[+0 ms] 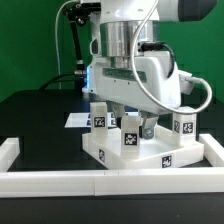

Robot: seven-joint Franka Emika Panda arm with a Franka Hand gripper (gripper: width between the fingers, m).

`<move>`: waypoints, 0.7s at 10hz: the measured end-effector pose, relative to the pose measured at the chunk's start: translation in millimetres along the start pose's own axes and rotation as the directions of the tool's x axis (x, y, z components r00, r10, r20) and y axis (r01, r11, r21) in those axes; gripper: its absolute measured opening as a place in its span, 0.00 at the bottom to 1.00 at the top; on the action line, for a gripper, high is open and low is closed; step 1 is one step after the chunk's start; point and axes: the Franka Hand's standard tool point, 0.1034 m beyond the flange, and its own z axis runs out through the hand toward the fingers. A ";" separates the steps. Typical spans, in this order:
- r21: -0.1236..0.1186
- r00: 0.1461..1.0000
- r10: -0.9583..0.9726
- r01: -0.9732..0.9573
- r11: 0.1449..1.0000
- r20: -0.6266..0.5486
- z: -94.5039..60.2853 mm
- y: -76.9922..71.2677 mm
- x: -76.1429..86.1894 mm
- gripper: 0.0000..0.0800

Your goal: Assemble square table

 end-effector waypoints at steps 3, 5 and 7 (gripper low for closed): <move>-0.005 0.960 -0.280 0.280 0.960 -0.001 0.0 -0.8 -1.1 0.81; -0.010 0.909 -0.417 0.417 0.909 -0.001 0.7 -0.6 -2.2 0.81; -0.017 0.821 -0.570 0.570 0.821 0.001 0.7 2.0 1.9 0.81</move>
Offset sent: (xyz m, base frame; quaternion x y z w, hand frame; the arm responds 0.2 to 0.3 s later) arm -0.0016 0.0083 0.0018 -0.0128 -0.0115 -0.2610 0.9652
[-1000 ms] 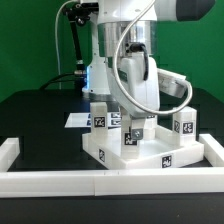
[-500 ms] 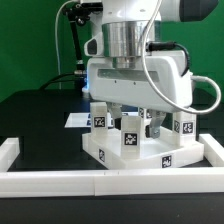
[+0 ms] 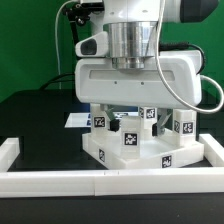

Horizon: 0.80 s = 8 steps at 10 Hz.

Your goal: Assemble square table

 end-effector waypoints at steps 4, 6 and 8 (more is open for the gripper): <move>-0.009 0.982 -0.190 0.190 0.982 -0.005 -0.4 0.8 1.3 0.79; -0.009 0.982 -0.188 0.188 0.982 -0.005 -0.3 0.9 1.3 0.57; -0.009 0.982 -0.188 0.187 0.982 -0.005 -0.3 1.1 1.4 0.36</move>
Offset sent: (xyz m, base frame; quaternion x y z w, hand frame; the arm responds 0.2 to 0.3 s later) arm -0.0028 0.0012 0.0038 0.0053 0.0056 -0.1448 0.9894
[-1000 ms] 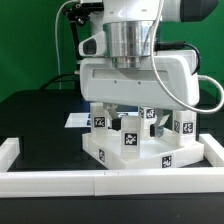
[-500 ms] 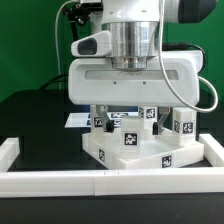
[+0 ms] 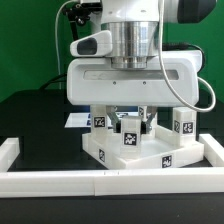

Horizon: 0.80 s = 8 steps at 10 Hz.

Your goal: Assemble square table

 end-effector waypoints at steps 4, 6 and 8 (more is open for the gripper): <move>0.004 0.991 0.134 -0.134 0.991 0.000 0.0 -0.1 0.0 0.36; 0.009 0.928 0.373 -0.373 0.928 0.003 0.7 0.9 0.4 0.36; 0.009 0.835 0.550 -0.550 0.835 0.004 0.8 0.6 0.8 0.36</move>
Offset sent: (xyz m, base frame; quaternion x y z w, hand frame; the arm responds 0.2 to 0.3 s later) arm 0.0000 0.0000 0.0000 0.0000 0.0000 0.1938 0.9810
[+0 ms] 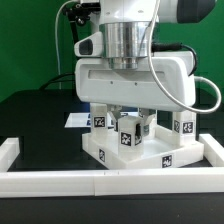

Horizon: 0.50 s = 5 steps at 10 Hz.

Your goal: Assemble square table

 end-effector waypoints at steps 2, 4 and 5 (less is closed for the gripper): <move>0.003 0.984 0.177 -0.177 0.984 -0.001 -0.1 -1.0 0.2 0.36; 0.007 0.938 0.346 -0.346 0.938 -0.004 0.0 -2.2 0.2 0.36; 0.015 0.920 0.392 -0.392 0.920 -0.011 0.1 -3.3 1.6 0.36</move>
Offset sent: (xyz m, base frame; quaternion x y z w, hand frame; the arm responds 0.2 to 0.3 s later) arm -0.0003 -0.0002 -0.0071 -0.0132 0.0121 0.2465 0.9690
